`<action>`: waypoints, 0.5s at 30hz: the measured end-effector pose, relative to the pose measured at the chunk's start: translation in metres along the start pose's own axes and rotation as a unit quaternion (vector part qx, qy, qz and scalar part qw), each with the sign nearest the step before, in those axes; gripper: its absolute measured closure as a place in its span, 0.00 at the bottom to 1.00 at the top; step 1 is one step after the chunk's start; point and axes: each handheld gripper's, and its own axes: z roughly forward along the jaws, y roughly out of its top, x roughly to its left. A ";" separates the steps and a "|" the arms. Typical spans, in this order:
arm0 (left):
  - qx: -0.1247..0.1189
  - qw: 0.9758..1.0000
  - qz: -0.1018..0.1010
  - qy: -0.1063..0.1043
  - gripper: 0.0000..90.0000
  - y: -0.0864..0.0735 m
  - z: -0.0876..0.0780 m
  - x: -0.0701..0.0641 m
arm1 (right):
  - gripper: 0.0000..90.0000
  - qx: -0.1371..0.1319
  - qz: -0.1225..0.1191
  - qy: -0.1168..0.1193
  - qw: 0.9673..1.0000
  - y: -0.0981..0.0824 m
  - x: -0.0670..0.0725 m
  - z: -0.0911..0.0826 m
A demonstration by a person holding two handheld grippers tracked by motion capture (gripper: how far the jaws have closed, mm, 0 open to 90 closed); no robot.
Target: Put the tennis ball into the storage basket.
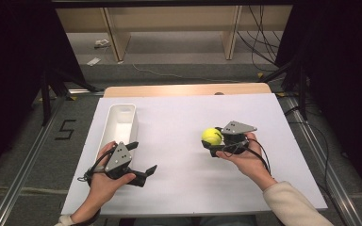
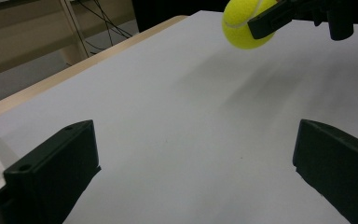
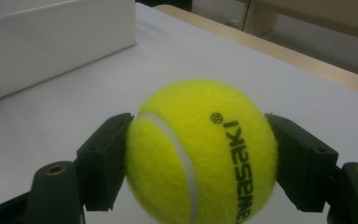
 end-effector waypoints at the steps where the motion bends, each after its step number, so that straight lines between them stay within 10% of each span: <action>1: 0.000 1.000 0.000 0.000 0.00 0.000 0.000 0.000 | 0.30 0.001 0.001 0.001 1.000 0.000 0.000 0.000; 15: -0.001 1.000 0.000 -0.001 0.00 0.000 0.000 0.000 | 0.30 -0.002 0.005 0.007 1.000 0.003 0.005 0.005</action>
